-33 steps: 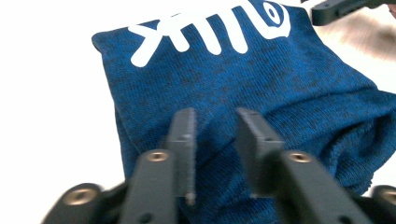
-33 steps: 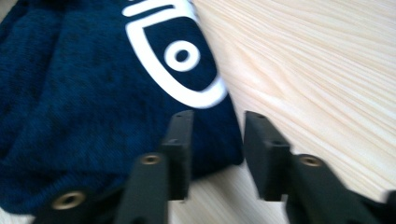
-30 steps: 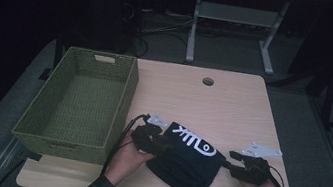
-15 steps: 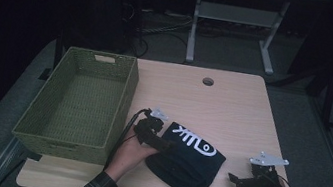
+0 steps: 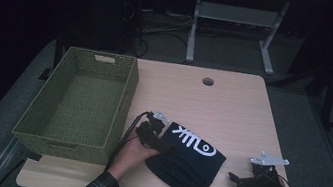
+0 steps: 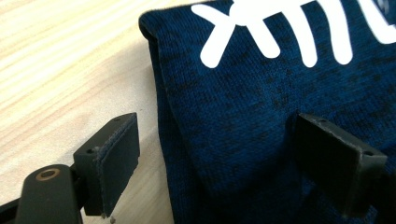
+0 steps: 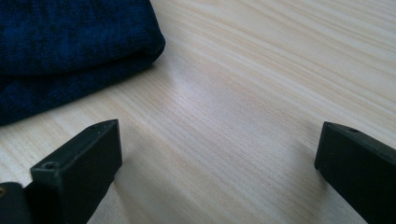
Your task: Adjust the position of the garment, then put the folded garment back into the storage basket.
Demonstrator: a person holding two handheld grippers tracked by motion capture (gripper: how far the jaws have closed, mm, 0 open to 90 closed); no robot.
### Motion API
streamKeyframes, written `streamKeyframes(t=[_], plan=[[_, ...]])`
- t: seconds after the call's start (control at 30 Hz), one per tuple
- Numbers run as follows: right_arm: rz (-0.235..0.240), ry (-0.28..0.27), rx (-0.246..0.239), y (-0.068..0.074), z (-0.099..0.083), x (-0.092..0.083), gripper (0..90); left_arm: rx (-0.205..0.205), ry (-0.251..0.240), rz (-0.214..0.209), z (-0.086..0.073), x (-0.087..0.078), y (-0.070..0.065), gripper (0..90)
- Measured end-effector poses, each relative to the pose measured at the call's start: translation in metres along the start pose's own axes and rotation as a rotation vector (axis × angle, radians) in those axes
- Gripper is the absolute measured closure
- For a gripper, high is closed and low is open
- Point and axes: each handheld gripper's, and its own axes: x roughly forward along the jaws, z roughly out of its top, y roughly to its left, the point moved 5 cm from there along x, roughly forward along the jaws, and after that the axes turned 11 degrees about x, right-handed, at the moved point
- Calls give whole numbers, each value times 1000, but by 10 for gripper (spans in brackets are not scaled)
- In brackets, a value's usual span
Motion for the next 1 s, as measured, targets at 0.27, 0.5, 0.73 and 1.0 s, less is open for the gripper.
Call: streamKeyframes(t=[0.27, 0.5, 0.73, 1.0], plan=[[0, 0, 0, 0, 0, 0, 3, 1, 9, -9, -3, 6, -2, 159], [0, 0, 0, 0, 0, 0, 3, 6, 17, -38, -2, 4, -6, 308], [0, 0, 0, 0, 0, 0, 3, 8, 38, -83, 0, 3, -8, 464], [-2, 0, 2, 0, 0, 0, 4, -8, 75, -126, 3, 4, -7, 614]])
